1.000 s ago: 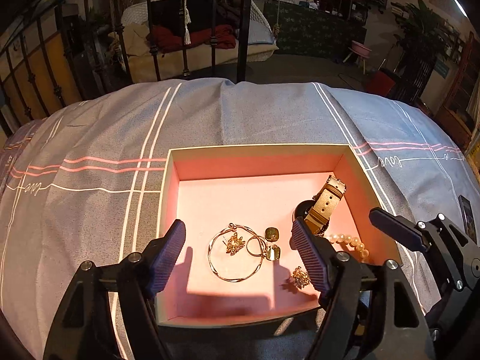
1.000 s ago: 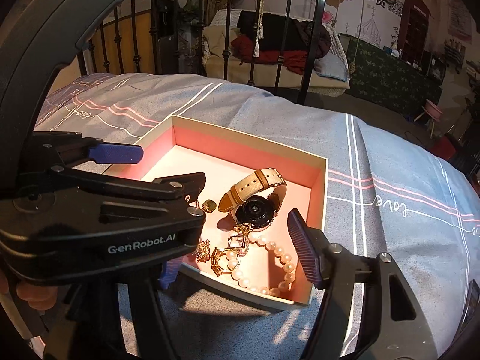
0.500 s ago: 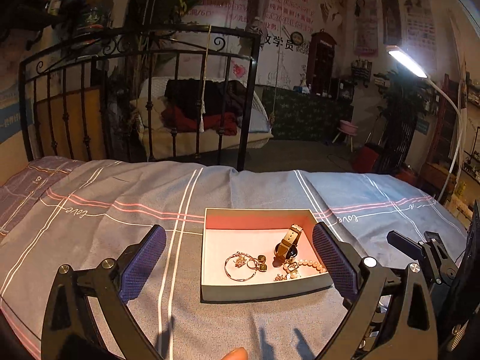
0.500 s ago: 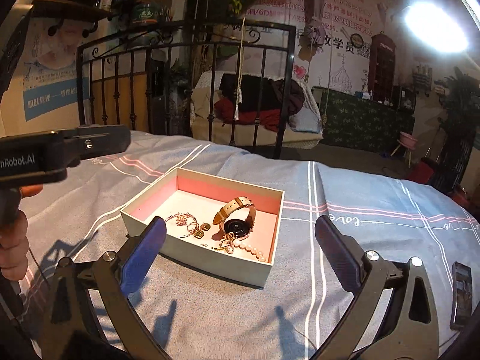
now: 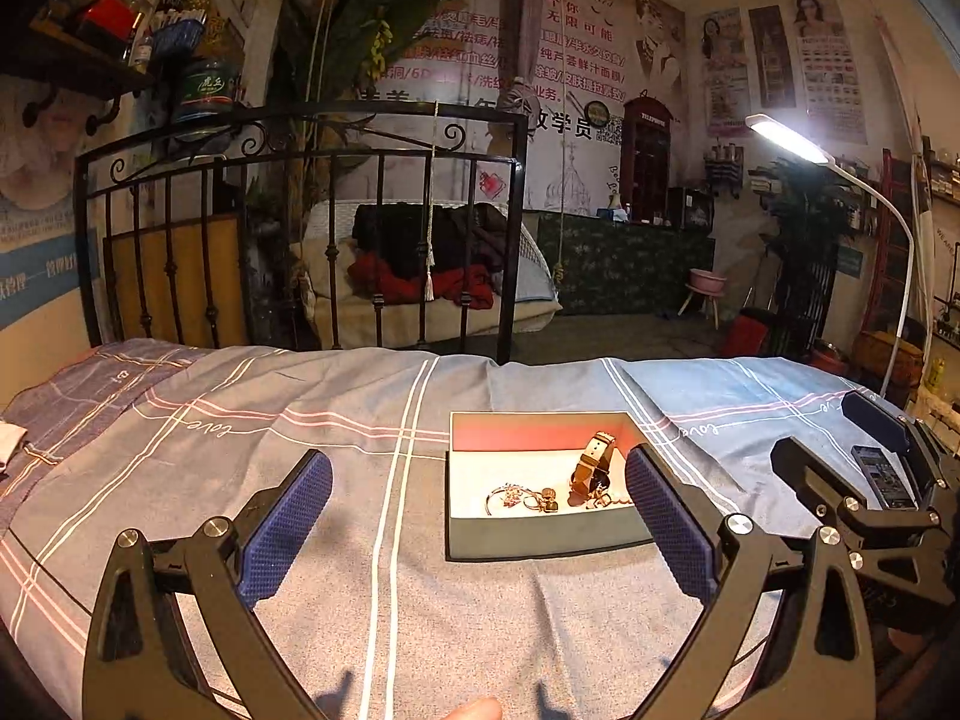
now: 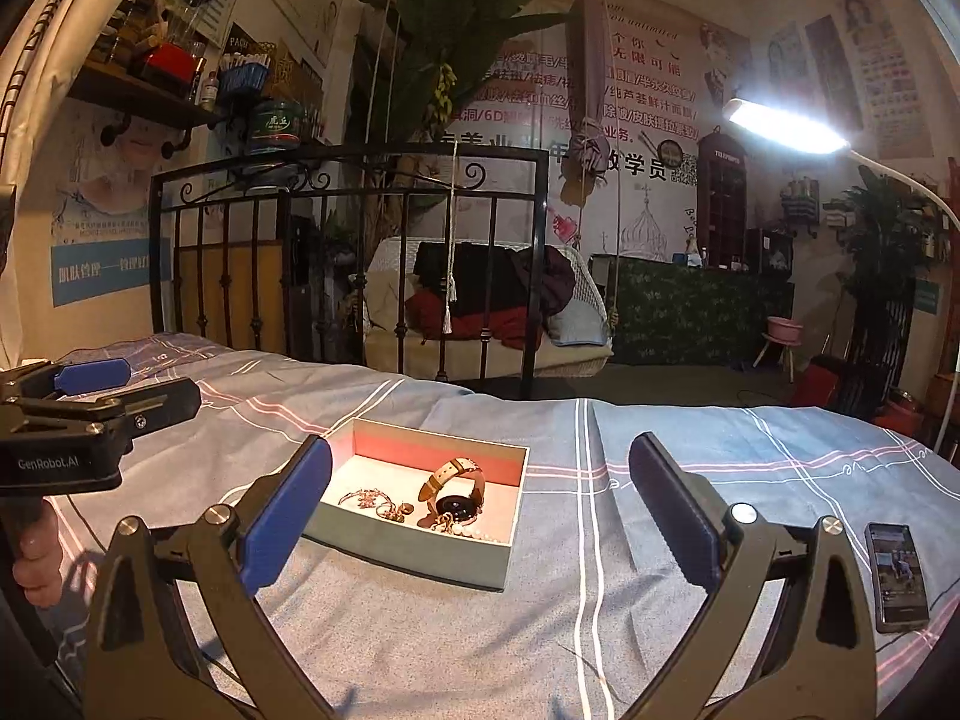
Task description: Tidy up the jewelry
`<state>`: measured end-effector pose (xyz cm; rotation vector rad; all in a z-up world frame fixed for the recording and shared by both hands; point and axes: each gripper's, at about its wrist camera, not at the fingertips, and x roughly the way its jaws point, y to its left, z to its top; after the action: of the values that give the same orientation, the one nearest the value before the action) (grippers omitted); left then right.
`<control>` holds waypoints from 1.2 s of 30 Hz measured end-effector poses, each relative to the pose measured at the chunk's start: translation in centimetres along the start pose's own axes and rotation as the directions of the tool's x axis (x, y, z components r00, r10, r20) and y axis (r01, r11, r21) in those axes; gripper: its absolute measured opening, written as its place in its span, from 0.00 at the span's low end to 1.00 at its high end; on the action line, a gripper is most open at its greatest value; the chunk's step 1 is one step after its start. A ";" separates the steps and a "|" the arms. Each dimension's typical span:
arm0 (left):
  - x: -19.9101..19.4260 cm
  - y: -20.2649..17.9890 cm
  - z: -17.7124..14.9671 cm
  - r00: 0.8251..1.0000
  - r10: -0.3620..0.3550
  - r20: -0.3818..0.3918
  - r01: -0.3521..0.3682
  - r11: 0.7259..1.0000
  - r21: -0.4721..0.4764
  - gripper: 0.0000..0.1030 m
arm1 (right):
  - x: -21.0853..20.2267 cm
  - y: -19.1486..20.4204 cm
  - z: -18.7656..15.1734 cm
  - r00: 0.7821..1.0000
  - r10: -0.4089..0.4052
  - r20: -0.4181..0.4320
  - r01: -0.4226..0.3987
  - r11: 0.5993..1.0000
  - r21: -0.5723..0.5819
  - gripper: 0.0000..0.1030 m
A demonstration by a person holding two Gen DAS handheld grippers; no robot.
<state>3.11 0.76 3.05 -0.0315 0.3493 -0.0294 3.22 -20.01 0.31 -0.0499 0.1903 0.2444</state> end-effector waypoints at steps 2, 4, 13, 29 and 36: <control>-0.1 0.2 0.0 1.000 0.008 0.005 -0.008 1.000 -0.007 0.93 | 0.0 -0.1 0.1 1.000 0.004 0.000 -0.004 1.000 0.007 0.95; 0.0 0.4 0.1 1.000 0.020 0.001 -0.020 1.000 -0.017 0.93 | 0.0 -0.1 0.2 1.000 0.006 0.000 -0.006 1.000 0.011 0.95; 0.4 0.5 -0.4 0.999 0.032 -0.024 -0.032 0.999 -0.012 0.93 | 0.5 -0.2 -0.1 0.999 0.006 -0.033 -0.005 1.000 0.020 0.95; 0.5 0.0 -0.7 0.999 0.025 -0.037 -0.025 1.000 0.004 0.93 | 0.3 0.0 -0.4 0.999 0.010 -0.038 -0.009 1.000 0.023 0.95; 0.6 0.1 -0.7 0.999 0.015 -0.051 -0.015 1.000 -0.017 0.94 | 0.3 0.0 -0.3 0.999 0.010 -0.038 -0.009 1.000 0.022 0.95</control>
<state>3.47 0.83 2.16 -0.0457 0.4002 -0.0123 3.50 -19.95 -0.02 -0.0317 0.2315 0.2505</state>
